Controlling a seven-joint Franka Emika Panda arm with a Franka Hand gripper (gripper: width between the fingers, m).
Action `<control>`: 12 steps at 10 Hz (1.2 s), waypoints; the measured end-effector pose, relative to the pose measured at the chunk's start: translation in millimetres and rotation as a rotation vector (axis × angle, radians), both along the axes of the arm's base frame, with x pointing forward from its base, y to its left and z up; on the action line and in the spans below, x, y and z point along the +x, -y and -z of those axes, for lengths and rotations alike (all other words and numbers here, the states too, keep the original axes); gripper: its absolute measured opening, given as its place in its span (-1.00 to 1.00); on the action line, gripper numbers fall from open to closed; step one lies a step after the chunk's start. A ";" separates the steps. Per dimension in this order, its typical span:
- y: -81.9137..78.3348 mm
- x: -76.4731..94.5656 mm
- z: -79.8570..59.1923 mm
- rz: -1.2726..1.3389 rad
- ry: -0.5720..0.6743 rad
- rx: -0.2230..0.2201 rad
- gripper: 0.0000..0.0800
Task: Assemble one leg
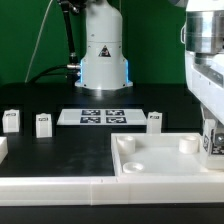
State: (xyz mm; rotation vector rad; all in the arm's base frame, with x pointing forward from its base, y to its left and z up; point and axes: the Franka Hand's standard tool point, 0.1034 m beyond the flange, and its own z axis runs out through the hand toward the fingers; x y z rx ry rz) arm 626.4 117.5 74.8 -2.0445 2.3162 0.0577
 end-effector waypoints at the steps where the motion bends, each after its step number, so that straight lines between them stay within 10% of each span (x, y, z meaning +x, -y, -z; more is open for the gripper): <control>1: 0.3 0.2 -0.1 0.044 -0.004 0.010 -0.27; 3: 1.4 0.7 -0.1 -0.002 -0.001 0.011 -0.27; 5: 2.9 2.6 -0.8 -0.072 0.006 0.018 0.46; 12: -1.5 3.3 -2.1 -0.769 0.055 0.001 0.62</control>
Offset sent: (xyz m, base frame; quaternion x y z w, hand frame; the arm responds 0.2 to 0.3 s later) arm 0.0111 0.0002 0.0007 -0.0360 -0.0608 -0.1625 0.9842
